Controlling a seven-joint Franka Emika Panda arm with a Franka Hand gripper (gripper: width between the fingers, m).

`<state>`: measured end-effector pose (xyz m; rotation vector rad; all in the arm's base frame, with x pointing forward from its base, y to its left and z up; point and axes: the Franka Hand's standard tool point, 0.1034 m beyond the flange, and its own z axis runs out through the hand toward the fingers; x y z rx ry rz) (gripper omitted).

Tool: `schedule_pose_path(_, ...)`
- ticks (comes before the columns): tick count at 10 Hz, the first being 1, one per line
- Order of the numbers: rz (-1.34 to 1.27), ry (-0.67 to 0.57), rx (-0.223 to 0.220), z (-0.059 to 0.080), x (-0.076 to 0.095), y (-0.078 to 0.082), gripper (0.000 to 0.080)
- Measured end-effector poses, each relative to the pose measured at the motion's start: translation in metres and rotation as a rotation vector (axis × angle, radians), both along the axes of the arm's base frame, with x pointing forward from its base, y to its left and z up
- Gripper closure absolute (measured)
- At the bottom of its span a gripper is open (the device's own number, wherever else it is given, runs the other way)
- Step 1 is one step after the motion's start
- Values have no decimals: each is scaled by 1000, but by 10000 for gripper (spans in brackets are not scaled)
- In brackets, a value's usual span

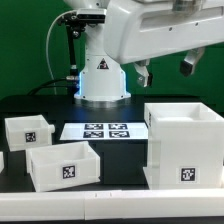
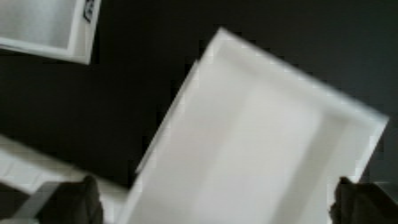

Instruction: Assemble drawer

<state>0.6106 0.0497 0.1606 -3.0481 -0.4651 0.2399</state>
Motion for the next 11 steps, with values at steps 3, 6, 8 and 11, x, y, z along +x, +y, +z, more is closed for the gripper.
schedule_pose_path(3, -142, -95, 28, -26, 4, -4, 150)
schedule_pose_path(6, -216, -91, 22, -25, 4, 0, 150)
schedule_pose_path(8, -269, -114, 34, -35, 10, -7, 150)
schedule_pose_path(11, -295, -121, 45, -46, 11, -13, 150)
